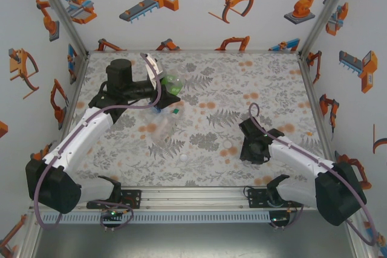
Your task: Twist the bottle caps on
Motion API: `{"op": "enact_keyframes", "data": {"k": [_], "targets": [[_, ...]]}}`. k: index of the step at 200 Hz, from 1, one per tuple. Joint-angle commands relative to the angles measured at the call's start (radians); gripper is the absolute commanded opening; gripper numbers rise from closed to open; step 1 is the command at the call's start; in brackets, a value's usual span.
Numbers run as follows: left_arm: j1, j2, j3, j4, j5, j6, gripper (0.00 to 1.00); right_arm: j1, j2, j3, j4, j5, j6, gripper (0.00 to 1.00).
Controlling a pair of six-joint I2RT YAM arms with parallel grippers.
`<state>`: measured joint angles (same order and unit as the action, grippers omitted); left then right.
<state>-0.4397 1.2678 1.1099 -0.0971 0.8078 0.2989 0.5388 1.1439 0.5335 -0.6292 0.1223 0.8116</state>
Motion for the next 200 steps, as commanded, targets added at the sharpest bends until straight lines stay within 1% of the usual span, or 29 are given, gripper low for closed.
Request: {"op": "enact_keyframes", "data": {"k": [1, 20, 45, 86, 126, 156, 200], "targets": [[-0.006, 0.007, -0.004, 0.024, 0.025, -0.013, 0.03, -0.005, 0.031, -0.013, 0.033, -0.006, -0.003, 0.39], [-0.005, 0.006, -0.003, 0.025, 0.025, -0.014, 0.03, -0.005, 0.028, -0.006, 0.026, -0.005, -0.007, 0.36], [-0.005, 0.005, -0.002, 0.022, 0.024, -0.014, 0.03, -0.006, 0.028, 0.03, 0.001, 0.005, -0.026, 0.35], [-0.004, -0.007, -0.008, 0.015, 0.011, -0.004, 0.03, -0.007, 0.09, 0.168, -0.031, 0.022, -0.097, 0.35], [-0.003, -0.01, -0.004, 0.004, 0.004, 0.006, 0.03, -0.007, 0.258, 0.381, -0.019, -0.015, -0.203, 0.35], [-0.002, -0.005, -0.001, 0.002, 0.005, 0.006, 0.03, -0.007, 0.413, 0.554, 0.01, -0.05, -0.28, 0.35], [-0.003, -0.011, 0.001, -0.012, -0.004, 0.016, 0.03, 0.005, 0.621, 0.758, 0.022, -0.099, -0.316, 0.35]]}}
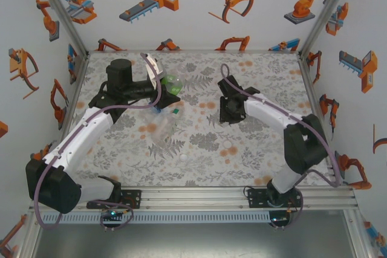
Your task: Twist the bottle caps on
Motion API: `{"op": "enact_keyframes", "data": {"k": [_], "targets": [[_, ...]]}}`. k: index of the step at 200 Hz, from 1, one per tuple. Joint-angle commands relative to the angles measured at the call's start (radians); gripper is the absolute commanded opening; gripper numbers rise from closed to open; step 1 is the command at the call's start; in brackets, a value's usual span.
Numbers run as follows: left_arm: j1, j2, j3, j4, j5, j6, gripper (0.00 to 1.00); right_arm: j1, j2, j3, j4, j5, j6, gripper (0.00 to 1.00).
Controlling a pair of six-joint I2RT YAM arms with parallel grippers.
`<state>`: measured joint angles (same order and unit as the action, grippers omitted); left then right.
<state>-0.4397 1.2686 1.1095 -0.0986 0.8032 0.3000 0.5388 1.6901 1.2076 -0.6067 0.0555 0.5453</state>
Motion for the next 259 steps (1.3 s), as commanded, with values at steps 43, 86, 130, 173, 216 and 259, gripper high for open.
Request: {"op": "enact_keyframes", "data": {"k": [43, 86, 130, 173, 216, 259], "targets": [[-0.003, -0.006, 0.003, -0.013, -0.003, 0.018, 0.03, 0.051, 0.207, 0.185, -0.027, -0.012, -0.076, 0.35], [-0.004, -0.007, 0.003, -0.011, -0.002, 0.016, 0.03, 0.071, 0.255, 0.179, -0.012, -0.001, -0.075, 0.37], [-0.002, -0.006, 0.004, -0.009, 0.0, 0.01, 0.03, 0.075, 0.265, 0.15, 0.011, -0.005, -0.065, 0.4], [-0.003, -0.006, 0.004, -0.008, 0.0, 0.007, 0.03, 0.075, 0.264, 0.15, 0.015, -0.006, -0.058, 0.42], [-0.003, -0.002, 0.004, -0.008, 0.002, 0.005, 0.04, 0.075, 0.216, 0.153, 0.002, 0.0, -0.052, 0.42], [-0.003, -0.006, 0.004, -0.007, -0.001, 0.006, 0.04, 0.076, 0.189, 0.155, 0.001, -0.016, -0.043, 0.42]]}}
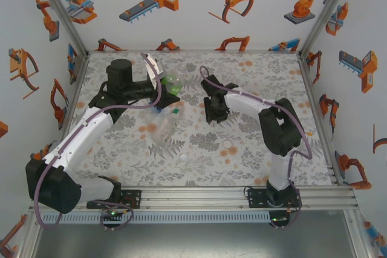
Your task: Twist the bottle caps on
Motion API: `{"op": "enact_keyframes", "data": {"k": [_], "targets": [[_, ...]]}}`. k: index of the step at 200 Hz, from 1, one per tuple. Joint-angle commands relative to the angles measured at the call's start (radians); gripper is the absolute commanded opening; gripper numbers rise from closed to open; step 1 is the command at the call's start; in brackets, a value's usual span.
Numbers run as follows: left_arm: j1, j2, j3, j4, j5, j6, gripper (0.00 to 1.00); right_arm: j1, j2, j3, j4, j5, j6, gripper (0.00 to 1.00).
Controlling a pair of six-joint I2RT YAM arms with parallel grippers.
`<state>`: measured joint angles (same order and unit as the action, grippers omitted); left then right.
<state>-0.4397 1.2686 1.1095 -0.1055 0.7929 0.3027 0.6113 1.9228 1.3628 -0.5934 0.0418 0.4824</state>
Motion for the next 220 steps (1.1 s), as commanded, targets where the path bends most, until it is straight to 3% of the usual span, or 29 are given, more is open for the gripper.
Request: {"op": "enact_keyframes", "data": {"k": [1, 220], "targets": [[-0.003, -0.006, 0.004, -0.001, 0.009, 0.004, 0.04, 0.004, -0.044, 0.0, -0.012, -0.003, 0.02, 0.42], [-0.003, 0.006, 0.008, -0.002, 0.009, 0.002, 0.04, 0.004, 0.019, -0.014, -0.017, -0.014, 0.024, 0.43]]}}
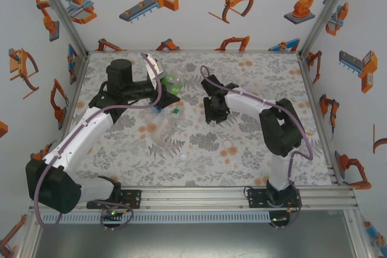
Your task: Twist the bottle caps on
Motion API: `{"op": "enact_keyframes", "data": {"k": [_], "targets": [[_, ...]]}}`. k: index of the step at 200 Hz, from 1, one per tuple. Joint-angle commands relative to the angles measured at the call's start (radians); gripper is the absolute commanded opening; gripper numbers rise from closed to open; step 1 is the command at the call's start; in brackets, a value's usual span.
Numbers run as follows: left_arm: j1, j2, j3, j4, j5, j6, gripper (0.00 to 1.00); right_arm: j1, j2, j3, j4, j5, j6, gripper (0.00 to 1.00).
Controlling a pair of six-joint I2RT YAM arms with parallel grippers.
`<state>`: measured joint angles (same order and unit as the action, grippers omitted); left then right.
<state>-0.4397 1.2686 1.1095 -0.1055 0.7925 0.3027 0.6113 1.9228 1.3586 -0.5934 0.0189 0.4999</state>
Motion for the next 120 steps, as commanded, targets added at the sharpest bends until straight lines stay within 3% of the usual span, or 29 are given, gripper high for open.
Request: {"op": "enact_keyframes", "data": {"k": [1, 95, 120], "targets": [[-0.003, 0.006, 0.008, -0.003, 0.01, 0.002, 0.04, 0.004, 0.019, -0.01, -0.017, 0.009, 0.006, 0.43], [-0.004, 0.009, 0.008, -0.002, 0.012, -0.004, 0.05, 0.004, 0.035, -0.043, 0.003, -0.002, 0.013, 0.43], [-0.003, 0.011, 0.008, 0.002, 0.012, -0.007, 0.05, 0.004, 0.032, -0.057, 0.02, -0.006, 0.018, 0.36]]}}
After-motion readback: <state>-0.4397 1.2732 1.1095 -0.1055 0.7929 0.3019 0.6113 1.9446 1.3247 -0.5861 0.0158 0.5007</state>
